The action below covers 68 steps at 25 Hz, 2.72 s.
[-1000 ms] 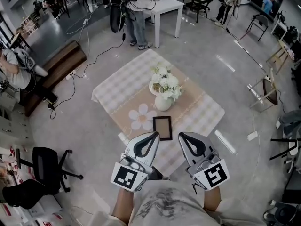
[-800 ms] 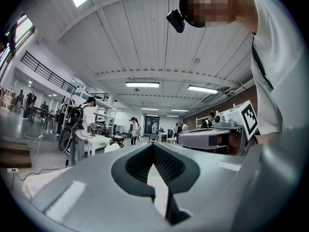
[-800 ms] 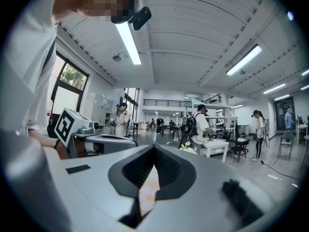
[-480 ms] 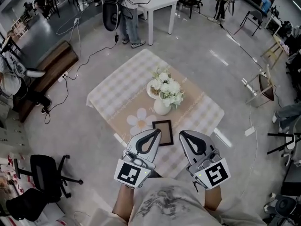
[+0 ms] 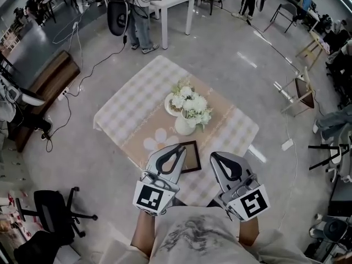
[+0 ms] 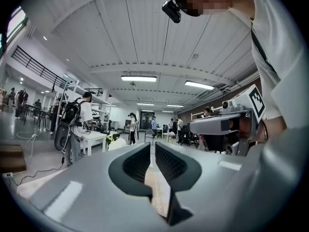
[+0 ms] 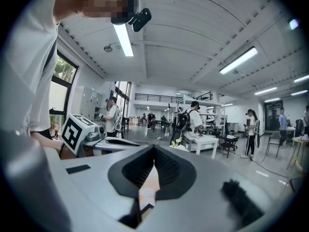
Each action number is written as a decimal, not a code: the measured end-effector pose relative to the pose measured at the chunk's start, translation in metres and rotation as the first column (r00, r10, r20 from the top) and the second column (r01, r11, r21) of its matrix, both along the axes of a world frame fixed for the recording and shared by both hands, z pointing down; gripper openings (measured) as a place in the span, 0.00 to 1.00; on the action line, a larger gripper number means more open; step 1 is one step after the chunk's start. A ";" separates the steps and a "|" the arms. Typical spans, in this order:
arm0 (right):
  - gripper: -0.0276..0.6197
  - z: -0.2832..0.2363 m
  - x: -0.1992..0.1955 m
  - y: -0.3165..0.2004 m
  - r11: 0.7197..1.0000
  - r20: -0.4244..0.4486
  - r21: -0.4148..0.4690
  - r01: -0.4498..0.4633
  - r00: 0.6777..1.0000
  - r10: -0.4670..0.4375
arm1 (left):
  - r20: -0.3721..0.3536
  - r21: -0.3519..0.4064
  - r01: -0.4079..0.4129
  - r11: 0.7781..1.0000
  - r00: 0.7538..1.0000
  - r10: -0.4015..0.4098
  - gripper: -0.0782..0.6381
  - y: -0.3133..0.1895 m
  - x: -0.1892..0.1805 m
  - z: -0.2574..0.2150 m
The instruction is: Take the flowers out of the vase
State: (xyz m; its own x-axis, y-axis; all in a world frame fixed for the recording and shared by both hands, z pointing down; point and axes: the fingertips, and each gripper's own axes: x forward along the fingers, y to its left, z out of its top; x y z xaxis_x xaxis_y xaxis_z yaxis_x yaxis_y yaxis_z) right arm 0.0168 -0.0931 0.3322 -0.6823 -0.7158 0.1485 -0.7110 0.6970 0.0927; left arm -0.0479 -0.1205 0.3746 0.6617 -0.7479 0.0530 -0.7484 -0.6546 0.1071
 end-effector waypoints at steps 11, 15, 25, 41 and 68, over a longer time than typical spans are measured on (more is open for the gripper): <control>0.07 0.013 0.010 -0.020 0.999 0.002 -0.041 -0.001 1.000 0.001 | 0.042 -0.036 0.027 0.999 0.999 -0.026 0.27 -0.025 0.006 0.026; 0.07 0.016 0.012 -0.030 0.999 0.010 -0.047 0.020 1.000 -0.020 | 0.042 -0.052 0.041 0.998 0.998 -0.039 0.29 -0.031 0.008 0.033; 0.07 0.029 0.023 -0.049 0.996 0.022 -0.085 0.030 0.999 -0.028 | 0.123 -0.040 0.039 0.998 0.992 -0.033 0.35 -0.051 0.015 0.057; 0.07 0.041 0.041 -0.067 0.994 0.016 -0.110 0.017 1.000 -0.015 | 0.179 -0.068 0.057 0.996 0.983 -0.044 0.54 -0.079 0.025 0.096; 0.07 0.050 0.060 -0.069 0.991 -0.004 -0.132 -0.006 1.000 0.005 | 0.178 -0.022 0.022 1.000 0.984 -0.018 0.84 -0.116 0.054 0.125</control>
